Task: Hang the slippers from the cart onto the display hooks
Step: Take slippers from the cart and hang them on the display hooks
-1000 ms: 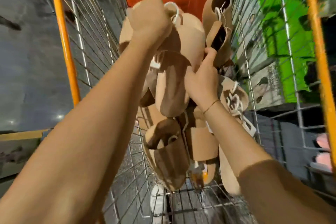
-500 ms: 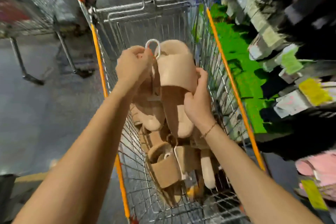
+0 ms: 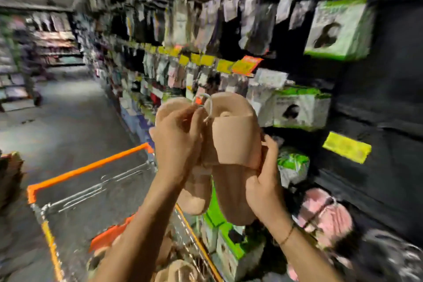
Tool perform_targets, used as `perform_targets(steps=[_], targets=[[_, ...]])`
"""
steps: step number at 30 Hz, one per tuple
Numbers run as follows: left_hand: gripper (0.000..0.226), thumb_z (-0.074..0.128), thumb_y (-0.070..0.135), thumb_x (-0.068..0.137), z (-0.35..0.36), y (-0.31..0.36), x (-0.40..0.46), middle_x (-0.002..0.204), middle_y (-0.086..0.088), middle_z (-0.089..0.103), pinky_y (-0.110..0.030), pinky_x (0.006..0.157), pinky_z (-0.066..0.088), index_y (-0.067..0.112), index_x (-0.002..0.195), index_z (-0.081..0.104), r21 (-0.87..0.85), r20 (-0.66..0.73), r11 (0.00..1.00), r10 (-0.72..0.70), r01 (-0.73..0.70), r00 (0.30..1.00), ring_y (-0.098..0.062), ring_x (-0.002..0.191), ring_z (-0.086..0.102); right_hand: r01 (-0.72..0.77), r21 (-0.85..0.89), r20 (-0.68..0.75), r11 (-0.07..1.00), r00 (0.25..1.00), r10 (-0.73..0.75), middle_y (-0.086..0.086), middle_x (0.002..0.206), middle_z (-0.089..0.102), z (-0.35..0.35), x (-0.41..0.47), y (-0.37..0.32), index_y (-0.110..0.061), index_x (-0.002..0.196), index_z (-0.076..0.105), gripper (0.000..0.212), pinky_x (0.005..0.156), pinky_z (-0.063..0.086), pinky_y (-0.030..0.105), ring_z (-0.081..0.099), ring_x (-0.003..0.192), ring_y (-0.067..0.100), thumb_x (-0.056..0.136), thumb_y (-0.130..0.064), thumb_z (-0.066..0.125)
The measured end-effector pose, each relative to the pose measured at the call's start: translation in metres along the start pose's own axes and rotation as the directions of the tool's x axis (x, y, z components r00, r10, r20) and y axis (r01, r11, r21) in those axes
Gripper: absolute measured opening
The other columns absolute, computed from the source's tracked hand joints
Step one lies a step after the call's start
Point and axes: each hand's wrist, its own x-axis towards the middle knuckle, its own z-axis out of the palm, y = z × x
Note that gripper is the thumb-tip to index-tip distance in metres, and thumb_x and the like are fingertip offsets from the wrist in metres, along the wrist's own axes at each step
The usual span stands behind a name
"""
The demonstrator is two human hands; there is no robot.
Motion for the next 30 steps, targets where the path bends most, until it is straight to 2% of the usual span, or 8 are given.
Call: perform_targets(steps=[2,4,6,10,14,21,25,30], targets=[[0.025,0.059,0.041,0.095,0.018,0.059,0.020,0.088,0.004,0.074,-0.036,0.076,0.054,0.024,0.091,0.077,-0.046,0.040,0.990,0.132,-0.130,0.991,-0.017,0.086,0.069,0.024,-0.066,-0.129,0.997,0.991,-0.033,-0.017,0.130,0.053,-0.048,0.013,-0.034,-0.034,0.142,0.029,0.081,0.089,0.039,0.003,0.053,0.110,-0.006,0.075,0.012,0.037],[0.029,0.057,0.041,0.094,0.038,0.114,0.035,0.084,0.002,0.072,-0.041,0.070,0.052,0.020,0.084,0.075,-0.125,0.067,0.971,0.211,-0.202,0.975,-0.020,0.082,0.069,0.075,-0.117,-0.230,0.990,0.968,-0.100,-0.024,0.127,0.051,-0.092,0.021,-0.066,-0.043,0.137,0.027,0.086,0.086,0.040,0.003,0.052,0.107,-0.010,0.077,0.018,0.039],[0.028,0.057,0.038,0.094,0.057,0.164,0.042,0.081,0.004,0.070,-0.037,0.068,0.048,0.019,0.081,0.073,-0.198,0.083,0.945,0.279,-0.258,0.957,-0.014,0.081,0.067,0.110,-0.165,-0.307,0.980,0.939,-0.157,-0.035,0.124,0.048,-0.131,0.026,-0.092,-0.051,0.133,0.027,0.087,0.084,0.044,0.006,0.053,0.109,-0.011,0.081,0.017,0.041],[0.027,0.060,0.037,0.094,0.099,0.238,0.040,0.078,0.007,0.068,-0.033,0.063,0.042,0.019,0.078,0.072,-0.344,0.126,0.900,0.326,-0.267,0.937,-0.009,0.077,0.062,0.112,-0.246,-0.419,0.963,0.883,-0.210,-0.029,0.130,0.046,-0.195,0.029,-0.124,-0.036,0.141,0.028,0.073,0.082,0.051,0.020,0.055,0.109,-0.006,0.088,0.012,0.042],[0.023,0.061,0.040,0.095,0.135,0.287,0.037,0.079,0.014,0.068,-0.029,0.064,0.040,0.025,0.083,0.075,-0.450,0.198,0.867,0.329,-0.213,0.923,-0.008,0.078,0.062,0.083,-0.318,-0.512,0.944,0.823,-0.245,-0.025,0.125,0.052,-0.239,0.034,-0.142,-0.035,0.139,0.030,0.068,0.088,0.054,0.038,0.059,0.108,0.003,0.089,0.008,0.047],[0.028,0.057,0.039,0.098,0.184,0.299,0.056,0.081,0.008,0.073,-0.021,0.058,0.040,0.021,0.088,0.077,-0.501,0.269,0.862,0.237,-0.074,0.934,-0.010,0.077,0.064,0.014,-0.408,-0.495,0.913,0.837,-0.234,-0.008,0.125,0.056,-0.262,0.074,-0.147,-0.040,0.138,0.027,0.069,0.083,0.055,0.047,0.061,0.102,0.010,0.088,0.003,0.048],[0.028,0.054,0.037,0.100,0.205,0.287,0.079,0.087,0.010,0.071,-0.005,0.063,0.036,0.022,0.090,0.074,-0.556,0.152,0.825,0.222,-0.102,0.963,-0.006,0.081,0.063,0.032,-0.422,-0.488,0.906,0.835,-0.256,-0.009,0.122,0.057,-0.253,0.106,-0.142,-0.039,0.138,0.028,0.067,0.080,0.056,0.039,0.061,0.100,0.006,0.088,0.003,0.046],[0.031,0.049,0.038,0.100,0.224,0.293,0.112,0.083,0.011,0.069,-0.030,0.070,0.047,0.024,0.081,0.070,-0.601,0.055,0.780,0.261,-0.177,0.964,-0.009,0.081,0.064,0.061,-0.425,-0.508,0.903,0.809,-0.294,-0.020,0.119,0.053,-0.248,0.139,-0.141,-0.038,0.137,0.029,0.066,0.074,0.050,0.024,0.058,0.099,0.000,0.088,0.004,0.046]])
